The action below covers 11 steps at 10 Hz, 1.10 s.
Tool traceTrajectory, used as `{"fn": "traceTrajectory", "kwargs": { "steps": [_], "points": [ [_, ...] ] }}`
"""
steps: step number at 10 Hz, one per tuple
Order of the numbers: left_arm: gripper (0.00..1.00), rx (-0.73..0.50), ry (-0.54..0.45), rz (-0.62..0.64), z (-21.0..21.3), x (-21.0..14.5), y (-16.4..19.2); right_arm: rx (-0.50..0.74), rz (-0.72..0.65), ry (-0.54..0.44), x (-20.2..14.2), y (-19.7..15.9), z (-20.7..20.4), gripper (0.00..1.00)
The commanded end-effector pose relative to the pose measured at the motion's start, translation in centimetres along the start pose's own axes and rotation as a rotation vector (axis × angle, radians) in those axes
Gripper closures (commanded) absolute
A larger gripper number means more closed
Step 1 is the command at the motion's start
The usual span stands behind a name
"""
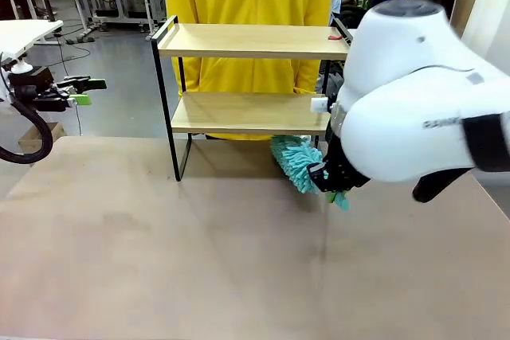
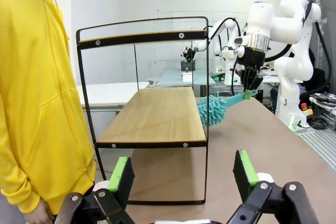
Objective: Clean the shelf.
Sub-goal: Clean the specific section of the Shelf indicated by the human with the Duster.
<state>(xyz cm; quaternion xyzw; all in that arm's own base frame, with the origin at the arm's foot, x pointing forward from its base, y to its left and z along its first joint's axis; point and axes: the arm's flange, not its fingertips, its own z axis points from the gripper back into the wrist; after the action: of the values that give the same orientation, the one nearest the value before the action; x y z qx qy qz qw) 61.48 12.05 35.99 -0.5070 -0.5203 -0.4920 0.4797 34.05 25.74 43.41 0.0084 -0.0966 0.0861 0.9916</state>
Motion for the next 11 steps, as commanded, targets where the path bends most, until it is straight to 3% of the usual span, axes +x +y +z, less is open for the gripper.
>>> {"fn": "traceTrajectory", "kwargs": {
  "steps": [1,3,5,7,9,11],
  "points": [
    [0.0,0.002,-0.003,-0.012,0.0,0.2,-0.2,0.029,0.307,0.03,-3.3,-3.2,3.2,0.87],
    [0.0,0.002,-0.003,-0.012,0.0,0.2,-0.2,0.095,0.516,0.082,-5.4,-5.0,5.9,0.87],
    [0.0,0.002,-0.003,-0.012,0.0,0.2,-0.2,0.065,0.793,0.178,-7.6,-6.7,9.1,0.87],
    [0.0,0.002,-0.003,-0.012,0.0,0.2,-0.2,0.026,0.949,0.278,-8.4,-9.1,15.7,0.87],
    [0.0,0.002,-0.003,-0.012,0.0,0.2,-0.2,-0.046,0.98,0.395,-7.3,-11.1,20.4,0.87],
    [0.0,0.002,-0.003,-0.012,0.0,0.2,-0.2,-0.072,0.974,0.4,-5.8,-12.0,23.2,0.87]
  ]
}}
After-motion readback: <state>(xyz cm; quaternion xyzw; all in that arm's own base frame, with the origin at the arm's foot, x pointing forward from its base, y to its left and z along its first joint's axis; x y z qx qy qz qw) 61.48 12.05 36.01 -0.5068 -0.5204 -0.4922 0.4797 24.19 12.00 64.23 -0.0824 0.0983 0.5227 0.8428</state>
